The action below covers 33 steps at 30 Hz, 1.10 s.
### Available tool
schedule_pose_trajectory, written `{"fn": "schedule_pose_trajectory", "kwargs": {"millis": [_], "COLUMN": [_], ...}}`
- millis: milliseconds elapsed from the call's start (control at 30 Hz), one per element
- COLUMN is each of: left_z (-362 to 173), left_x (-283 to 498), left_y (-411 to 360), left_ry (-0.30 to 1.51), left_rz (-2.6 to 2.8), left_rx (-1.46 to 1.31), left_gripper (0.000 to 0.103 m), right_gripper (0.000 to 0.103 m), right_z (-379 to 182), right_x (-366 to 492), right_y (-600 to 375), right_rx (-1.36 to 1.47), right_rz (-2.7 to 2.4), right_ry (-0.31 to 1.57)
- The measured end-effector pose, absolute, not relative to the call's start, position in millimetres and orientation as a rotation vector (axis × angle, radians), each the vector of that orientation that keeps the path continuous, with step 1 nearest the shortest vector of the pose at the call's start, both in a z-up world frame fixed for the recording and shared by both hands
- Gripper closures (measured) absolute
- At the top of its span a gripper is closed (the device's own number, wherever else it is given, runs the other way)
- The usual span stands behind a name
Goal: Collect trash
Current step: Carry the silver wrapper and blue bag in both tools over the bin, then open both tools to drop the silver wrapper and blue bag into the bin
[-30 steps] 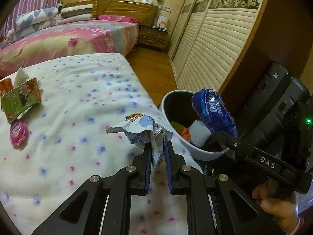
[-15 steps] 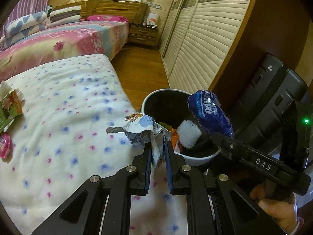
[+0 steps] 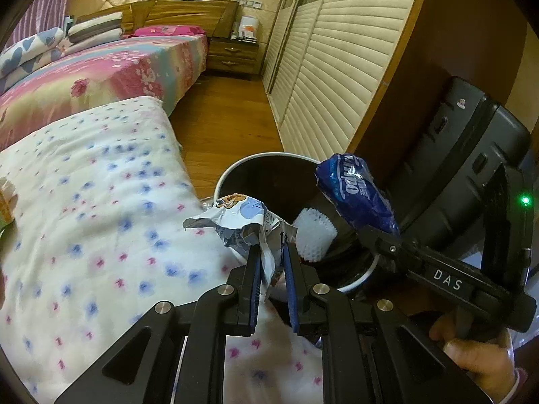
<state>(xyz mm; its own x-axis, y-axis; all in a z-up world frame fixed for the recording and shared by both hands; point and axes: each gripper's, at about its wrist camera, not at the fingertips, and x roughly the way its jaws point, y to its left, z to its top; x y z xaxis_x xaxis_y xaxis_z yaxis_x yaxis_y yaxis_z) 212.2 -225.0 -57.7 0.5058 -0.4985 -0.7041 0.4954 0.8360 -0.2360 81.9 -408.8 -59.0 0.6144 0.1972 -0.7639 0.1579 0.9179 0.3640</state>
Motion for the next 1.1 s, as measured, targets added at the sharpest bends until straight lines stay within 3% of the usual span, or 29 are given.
{"fn": "schedule_pose_trajectory", "kwargs": {"millis": [667, 733, 833, 900, 1100], "left_z": [-67.3, -66.2, -65.0, -63.5, -61.4], "left_x": [226.7, 227.7, 226.4, 222.9, 213.2], "left_y": [-253.2, -251.0, -248.3, -245.8, -225.0], "left_ry": [0.879, 0.886, 0.883, 0.874, 0.874], "left_rz": [-0.624, -0.621, -0.627, -0.62, -0.594], "left_rx": [0.039, 0.035, 0.029, 0.032, 0.005], "left_gripper": [0.09, 0.085, 0.075, 0.07, 0.063], "right_gripper": [0.078, 0.078, 0.065, 0.051, 0.047], "right_z": [-67.4, -68.3, -69.5, -69.1, -63.7], "right_x": [101.2, 102.6, 102.4, 102.8, 97.3], "right_y": [-427.2, -429.3, -434.5, -437.3, -433.5], "right_rx": [0.44, 0.445, 0.465, 0.483, 0.481], "right_rz": [0.014, 0.012, 0.0, -0.005, -0.013], "right_ry": [0.948, 0.951, 0.95, 0.941, 0.922]}}
